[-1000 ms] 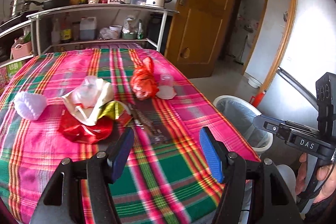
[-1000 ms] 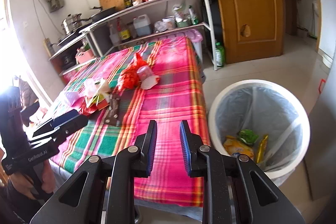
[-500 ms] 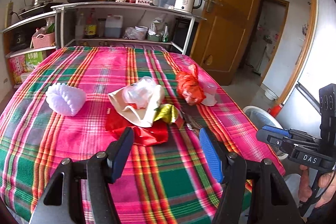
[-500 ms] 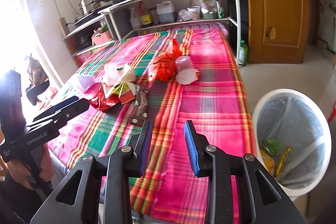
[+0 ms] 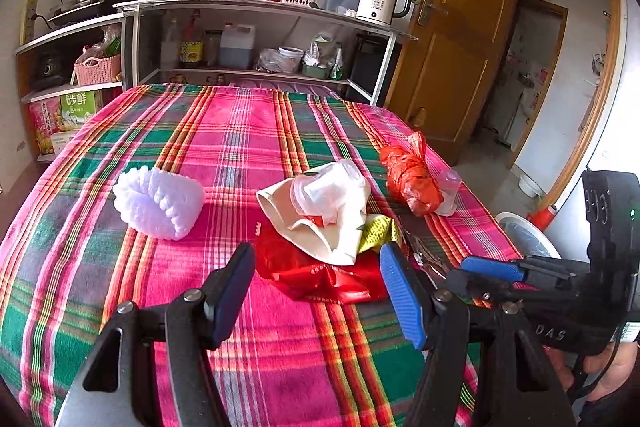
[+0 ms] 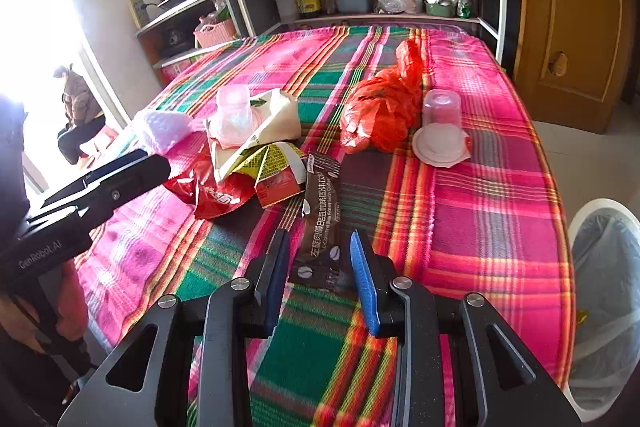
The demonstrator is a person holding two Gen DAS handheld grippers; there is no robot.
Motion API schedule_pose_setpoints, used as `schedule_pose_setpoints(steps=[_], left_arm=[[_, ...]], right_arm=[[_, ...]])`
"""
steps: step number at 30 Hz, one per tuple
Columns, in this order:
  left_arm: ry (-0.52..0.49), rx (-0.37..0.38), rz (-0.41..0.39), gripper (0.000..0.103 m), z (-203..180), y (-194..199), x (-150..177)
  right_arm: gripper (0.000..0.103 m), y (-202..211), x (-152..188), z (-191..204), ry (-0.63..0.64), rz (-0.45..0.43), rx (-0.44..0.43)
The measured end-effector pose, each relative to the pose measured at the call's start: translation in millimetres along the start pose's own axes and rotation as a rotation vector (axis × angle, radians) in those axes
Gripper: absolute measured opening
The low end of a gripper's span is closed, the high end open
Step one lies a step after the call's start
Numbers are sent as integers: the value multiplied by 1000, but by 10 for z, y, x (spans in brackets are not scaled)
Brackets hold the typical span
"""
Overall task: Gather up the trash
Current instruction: 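Move both grippers back to the table toward the remaining wrappers, then grasp the brown wrapper with the right gripper while the left grasps the clear plastic cup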
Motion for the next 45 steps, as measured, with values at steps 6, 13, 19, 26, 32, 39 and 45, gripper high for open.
schedule_pose_setpoints(steps=[6,13,19,26,32,39,45], left_arm=[[-24,0,9,67,0,-138,-147],[-47,10,38,67,-94,-323,-301],[-52,-14,68,67,-164,-461,-410],[-27,-34,99,59,-143,-585,-470],[-9,-27,104,47,-117,-583,-460],[-7,-11,91,47,-127,-554,-477],[-2,0,73,47,-126,-469,-474]], right_arm=[[31,-61,-37,-27,6,17,25],[25,7,28,-91,-9,12,23],[25,81,88,-147,-27,6,15],[25,137,152,-212,-44,2,14],[25,159,180,-213,-50,-1,13],[25,172,183,-220,-51,-4,16],[25,236,203,-230,-54,-15,18]])
Point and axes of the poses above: each gripper's, at about its wrist camera, not at the fingertips, and y roughly against the way its jaws point, z to its left, x to its underside, the point moved 3 cm from there along -y, roughly the way its jaws point, and after that the axes turned 12 degrees about z, right-handed, at the moved point
